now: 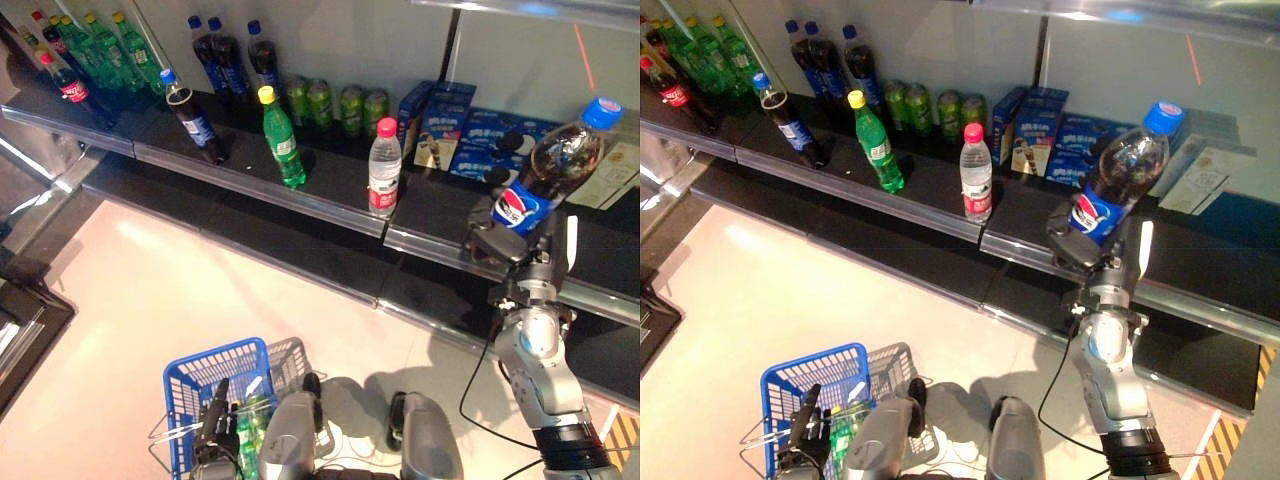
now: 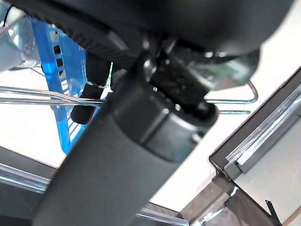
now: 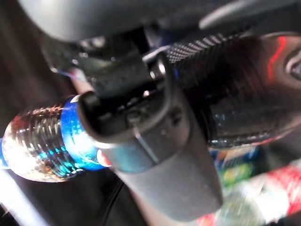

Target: Pick up the drink and place into the basket.

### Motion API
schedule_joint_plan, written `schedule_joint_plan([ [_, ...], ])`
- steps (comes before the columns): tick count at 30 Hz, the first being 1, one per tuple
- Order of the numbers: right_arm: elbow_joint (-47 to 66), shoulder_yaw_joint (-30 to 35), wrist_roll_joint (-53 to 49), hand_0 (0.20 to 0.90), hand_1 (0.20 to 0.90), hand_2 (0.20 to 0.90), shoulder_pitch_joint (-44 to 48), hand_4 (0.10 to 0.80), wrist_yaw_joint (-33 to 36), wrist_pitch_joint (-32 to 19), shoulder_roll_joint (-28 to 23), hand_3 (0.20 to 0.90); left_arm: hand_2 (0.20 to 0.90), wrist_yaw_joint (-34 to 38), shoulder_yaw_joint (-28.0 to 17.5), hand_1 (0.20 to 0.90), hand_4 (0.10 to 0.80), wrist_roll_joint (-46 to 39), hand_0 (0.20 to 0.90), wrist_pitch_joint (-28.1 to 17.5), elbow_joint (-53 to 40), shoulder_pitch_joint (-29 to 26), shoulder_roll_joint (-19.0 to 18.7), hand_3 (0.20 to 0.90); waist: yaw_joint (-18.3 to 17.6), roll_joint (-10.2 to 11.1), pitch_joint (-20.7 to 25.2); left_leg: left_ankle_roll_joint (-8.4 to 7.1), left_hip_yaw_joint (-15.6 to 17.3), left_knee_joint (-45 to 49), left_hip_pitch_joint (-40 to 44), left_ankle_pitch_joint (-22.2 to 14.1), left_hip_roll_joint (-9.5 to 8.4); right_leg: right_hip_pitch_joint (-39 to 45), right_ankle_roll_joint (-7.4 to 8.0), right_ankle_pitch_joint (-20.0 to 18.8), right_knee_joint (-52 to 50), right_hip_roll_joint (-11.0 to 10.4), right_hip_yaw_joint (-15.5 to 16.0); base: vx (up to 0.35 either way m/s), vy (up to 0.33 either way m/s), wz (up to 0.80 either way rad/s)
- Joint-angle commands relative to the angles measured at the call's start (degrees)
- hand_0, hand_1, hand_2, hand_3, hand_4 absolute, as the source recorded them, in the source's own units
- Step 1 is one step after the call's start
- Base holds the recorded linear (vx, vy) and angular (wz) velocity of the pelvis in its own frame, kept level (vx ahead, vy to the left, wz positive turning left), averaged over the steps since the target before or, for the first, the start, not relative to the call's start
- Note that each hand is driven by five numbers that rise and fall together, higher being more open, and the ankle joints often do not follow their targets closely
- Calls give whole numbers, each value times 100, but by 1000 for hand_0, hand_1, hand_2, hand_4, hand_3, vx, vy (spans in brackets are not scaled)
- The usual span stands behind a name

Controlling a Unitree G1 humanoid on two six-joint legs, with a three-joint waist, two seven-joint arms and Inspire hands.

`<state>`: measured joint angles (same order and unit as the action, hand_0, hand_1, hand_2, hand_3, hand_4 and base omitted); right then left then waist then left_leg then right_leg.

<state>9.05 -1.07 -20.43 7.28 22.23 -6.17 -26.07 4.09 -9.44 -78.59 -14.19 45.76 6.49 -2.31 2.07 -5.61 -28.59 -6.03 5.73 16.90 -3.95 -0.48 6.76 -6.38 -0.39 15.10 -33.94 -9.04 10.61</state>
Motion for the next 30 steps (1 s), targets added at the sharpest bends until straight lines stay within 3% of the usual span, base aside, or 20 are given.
schedule_joint_plan([
  [1,1034,-209,-197,300,300,300,786,100,-895,-1046,-70,200,300,-1073,84,300,100,856,300,-792,-1515,199,-944,200,64,263,1190,-8,-176,751,-279,794,81,994,40,-756,1496,-3,-47,10,36,0],
  [9,1534,-976,-944,300,300,300,692,100,-2106,-759,212,200,300,-1351,405,300,100,1195,300,-792,-2754,363,-1082,200,244,268,1264,-25,-277,599,-159,798,60,1114,20,-698,1558,3,46,-38,36,8],
  [13,1528,-1500,-1032,300,300,300,724,100,-2275,-623,404,200,300,-1423,636,300,100,1374,300,-890,-3512,466,-1165,200,418,280,1291,-28,-384,486,-161,836,30,1169,16,-712,1672,1,145,-69,23,9],
  [18,1468,-1934,-954,300,300,300,798,100,-2176,-626,501,200,300,-1485,854,300,100,1679,300,-930,-4339,500,-1346,200,614,271,1277,-24,-520,360,-194,851,-28,1204,25,-723,1743,-9,259,-63,7,8],
  [25,1244,-2384,-837,300,300,300,1043,100,-1847,-710,646,200,300,-1824,1121,300,100,1636,300,-640,-5193,341,-1600,200,857,282,1276,-16,-712,204,-226,831,-107,1253,56,-757,1839,-33,446,-45,-16,21],
  [30,723,-2789,-645,300,300,300,1523,100,-992,-726,894,200,300,-2382,1410,300,100,1615,300,-255,-5788,187,-1911,200,1128,259,1301,-17,-944,122,-265,809,-215,1312,63,-787,1918,-39,654,-35,-19,28],
])
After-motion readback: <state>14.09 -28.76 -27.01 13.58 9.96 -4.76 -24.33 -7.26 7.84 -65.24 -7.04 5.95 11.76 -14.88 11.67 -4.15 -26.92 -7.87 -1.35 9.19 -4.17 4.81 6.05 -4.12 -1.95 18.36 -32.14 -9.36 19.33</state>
